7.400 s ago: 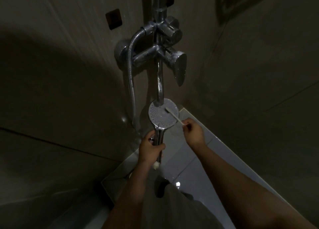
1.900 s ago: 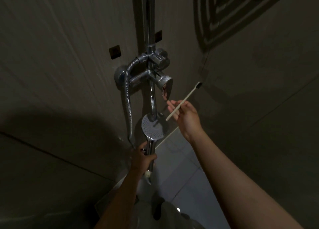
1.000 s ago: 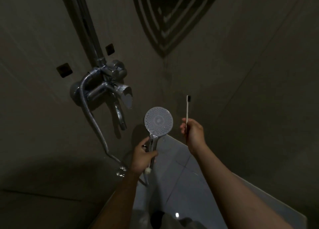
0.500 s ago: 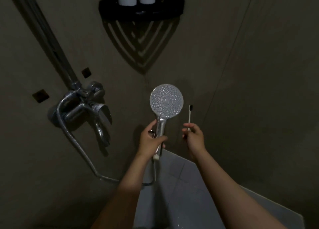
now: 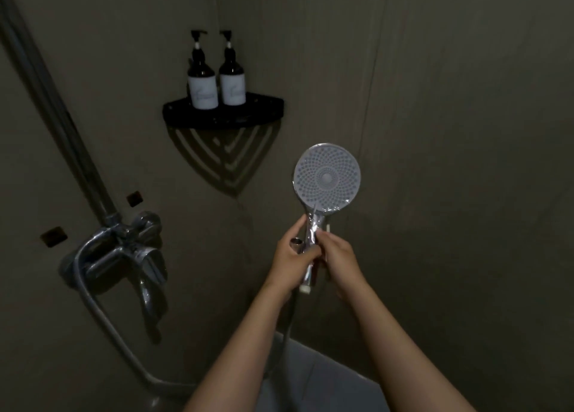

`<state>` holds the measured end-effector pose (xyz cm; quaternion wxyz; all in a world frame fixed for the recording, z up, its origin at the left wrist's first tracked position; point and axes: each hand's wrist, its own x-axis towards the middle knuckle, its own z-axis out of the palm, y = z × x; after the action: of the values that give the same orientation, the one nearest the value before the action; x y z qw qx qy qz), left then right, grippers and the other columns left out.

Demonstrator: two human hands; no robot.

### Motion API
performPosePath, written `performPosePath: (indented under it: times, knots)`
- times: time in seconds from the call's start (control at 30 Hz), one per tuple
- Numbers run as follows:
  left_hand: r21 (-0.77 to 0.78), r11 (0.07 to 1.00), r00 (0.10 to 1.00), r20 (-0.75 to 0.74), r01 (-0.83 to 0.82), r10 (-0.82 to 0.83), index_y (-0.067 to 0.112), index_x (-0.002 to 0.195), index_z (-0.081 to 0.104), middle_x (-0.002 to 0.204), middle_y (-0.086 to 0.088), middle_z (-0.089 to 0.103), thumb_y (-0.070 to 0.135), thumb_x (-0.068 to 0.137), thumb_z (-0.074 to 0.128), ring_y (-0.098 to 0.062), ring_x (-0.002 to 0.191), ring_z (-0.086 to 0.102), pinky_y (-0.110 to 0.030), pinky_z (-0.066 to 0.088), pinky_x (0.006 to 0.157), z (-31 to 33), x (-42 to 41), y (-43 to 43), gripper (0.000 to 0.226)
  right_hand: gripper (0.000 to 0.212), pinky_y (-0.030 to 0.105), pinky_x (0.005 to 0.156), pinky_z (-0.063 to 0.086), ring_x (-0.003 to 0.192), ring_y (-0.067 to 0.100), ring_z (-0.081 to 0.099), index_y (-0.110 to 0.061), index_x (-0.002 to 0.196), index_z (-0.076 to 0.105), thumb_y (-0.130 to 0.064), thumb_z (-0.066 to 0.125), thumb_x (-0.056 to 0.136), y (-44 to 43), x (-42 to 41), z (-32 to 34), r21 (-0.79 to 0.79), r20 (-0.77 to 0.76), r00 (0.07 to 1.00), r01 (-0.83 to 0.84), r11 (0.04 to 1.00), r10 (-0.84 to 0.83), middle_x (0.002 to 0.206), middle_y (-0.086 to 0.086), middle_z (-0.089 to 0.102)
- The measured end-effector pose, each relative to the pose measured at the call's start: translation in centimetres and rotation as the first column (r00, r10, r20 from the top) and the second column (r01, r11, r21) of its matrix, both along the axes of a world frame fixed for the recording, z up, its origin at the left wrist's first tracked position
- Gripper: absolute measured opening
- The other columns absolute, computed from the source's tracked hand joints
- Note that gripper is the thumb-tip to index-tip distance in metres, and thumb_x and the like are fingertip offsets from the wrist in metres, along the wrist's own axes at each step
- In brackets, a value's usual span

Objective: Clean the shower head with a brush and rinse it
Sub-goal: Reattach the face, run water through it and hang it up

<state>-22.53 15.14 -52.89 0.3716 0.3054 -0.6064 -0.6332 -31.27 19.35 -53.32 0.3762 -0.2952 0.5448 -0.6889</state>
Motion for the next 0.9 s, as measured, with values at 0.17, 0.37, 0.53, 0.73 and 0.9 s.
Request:
performPosePath:
  times: [0.17, 0.37, 0.53, 0.73, 0.9]
  knots:
    - [-0.078, 0.994, 0.996, -0.016, 0.081, -0.082, 0.02, 0.143, 0.036, 0.126, 0.007, 0.057, -0.012, 0.088, 0.049, 0.001, 0.108, 0.056, -0.006, 0.048, 0.081, 2.8, -3.9, 2.7, 0.065, 0.012, 0.025, 0.078, 0.051, 0.087, 0.019, 0.065, -0.011, 0.097, 0.066, -0.015, 0.055, 0.093, 2.1, -3.7, 3.1, -0.027, -0.116, 0.993, -0.023, 0.999, 0.02, 0.093, 0.012, 0.069]
    - [-0.2, 0.971, 0.991, -0.017, 0.129, -0.135, 0.022, 0.139, 0.027, 0.128, 0.011, 0.046, -0.015, 0.089, 0.044, 0.001, 0.117, 0.048, -0.001, 0.041, 0.083, 5.4, -7.7, 5.5, 0.064, 0.012, 0.011, 0.066, 0.05, 0.077, 0.002, 0.067, -0.015, 0.103, 0.062, -0.013, 0.056, 0.092, 4.7, -7.9, 5.9, -0.078, -0.2, 0.978, -0.073, 0.994, 0.056, 0.09, 0.001, 0.069]
    - [-0.226, 0.961, 0.988, 0.028, 0.157, -0.155, 0.015, 0.141, 0.036, 0.138, 0.002, 0.048, -0.006, 0.092, 0.049, -0.007, 0.128, 0.045, -0.011, 0.039, 0.1, 5.6, -7.8, 6.4, 0.056, 0.008, 0.012, 0.067, 0.051, 0.084, 0.007, 0.066, -0.02, 0.096, 0.063, -0.019, 0.056, 0.092, 6.3, -9.3, 6.2, -0.09, -0.169, 0.985, -0.039, 0.995, 0.024, 0.091, -0.002, 0.07]
    - [-0.324, 0.945, 0.995, 0.096, 0.039, -0.008, 0.019, 0.125, 0.056, 0.12, 0.002, 0.061, 0.009, 0.092, 0.057, -0.009, 0.109, 0.059, -0.015, 0.048, 0.089, 4.9, -6.5, 6.2, 0.035, 0.016, 0.022, 0.074, 0.048, 0.087, 0.01, 0.064, -0.017, 0.098, 0.062, -0.031, 0.059, 0.09, 7.2, -10.3, 6.0, -0.055, -0.12, 0.991, 0.047, 0.997, -0.053, 0.096, 0.002, 0.068]
    - [-0.301, 0.953, 0.975, 0.205, -0.02, 0.085, 0.01, 0.114, 0.061, 0.079, -0.003, 0.066, 0.013, 0.093, 0.056, -0.001, 0.06, 0.063, -0.015, 0.052, 0.061, 3.4, -4.6, 5.3, 0.023, 0.028, 0.026, 0.079, 0.047, 0.096, 0.016, 0.059, -0.014, 0.107, 0.063, -0.035, 0.058, 0.09, 7.1, -10.9, 7.0, -0.045, -0.097, 0.988, 0.117, 0.992, -0.121, 0.107, 0.006, 0.066]
